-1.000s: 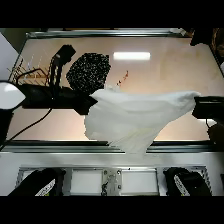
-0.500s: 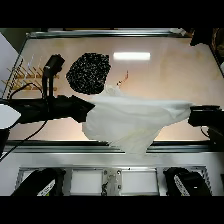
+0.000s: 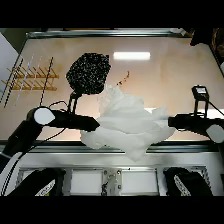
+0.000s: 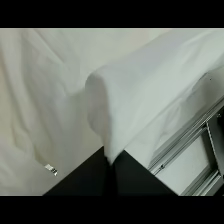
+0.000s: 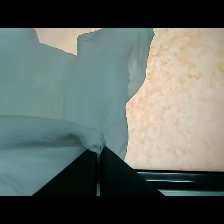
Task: Fold the clothes and pants, and hang the long-sleeved shirts on hangers.
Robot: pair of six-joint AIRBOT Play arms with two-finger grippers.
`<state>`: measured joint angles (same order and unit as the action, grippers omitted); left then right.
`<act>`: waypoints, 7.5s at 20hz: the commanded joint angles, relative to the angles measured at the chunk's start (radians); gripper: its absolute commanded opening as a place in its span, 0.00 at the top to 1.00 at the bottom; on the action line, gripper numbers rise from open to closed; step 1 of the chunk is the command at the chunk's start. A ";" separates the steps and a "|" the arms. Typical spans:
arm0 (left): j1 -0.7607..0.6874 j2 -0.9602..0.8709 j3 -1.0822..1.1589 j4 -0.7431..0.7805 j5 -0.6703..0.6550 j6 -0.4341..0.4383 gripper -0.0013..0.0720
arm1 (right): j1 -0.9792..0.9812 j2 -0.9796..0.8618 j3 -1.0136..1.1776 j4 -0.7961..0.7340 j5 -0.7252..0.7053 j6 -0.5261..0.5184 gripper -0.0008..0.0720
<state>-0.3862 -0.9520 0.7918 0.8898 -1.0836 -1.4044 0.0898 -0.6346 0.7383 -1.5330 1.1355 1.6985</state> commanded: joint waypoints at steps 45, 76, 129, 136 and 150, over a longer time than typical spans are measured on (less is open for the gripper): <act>-0.005 -0.151 0.393 -0.033 0.102 0.000 0.35 | 0.321 -0.018 0.302 -0.214 0.052 0.226 0.98; -0.440 -0.712 0.748 0.640 0.141 -0.498 0.65 | 0.323 -0.017 0.302 -0.146 0.060 0.229 0.98; -0.209 -0.056 0.367 0.390 -0.068 -0.357 0.04 | 0.307 -0.165 0.379 -0.153 0.238 0.299 0.98; 0.058 0.026 0.367 0.392 -0.069 -0.304 0.04 | 0.307 -0.165 0.379 -0.153 0.238 0.299 0.98; 0.460 -0.282 0.368 0.586 0.145 -0.132 0.04 | 0.307 -0.165 0.379 -0.153 0.238 0.299 0.98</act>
<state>-0.0555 -1.1183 1.1595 1.4467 -1.0458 -1.5753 0.3958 -0.7990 1.1172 -1.6863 1.3735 1.9980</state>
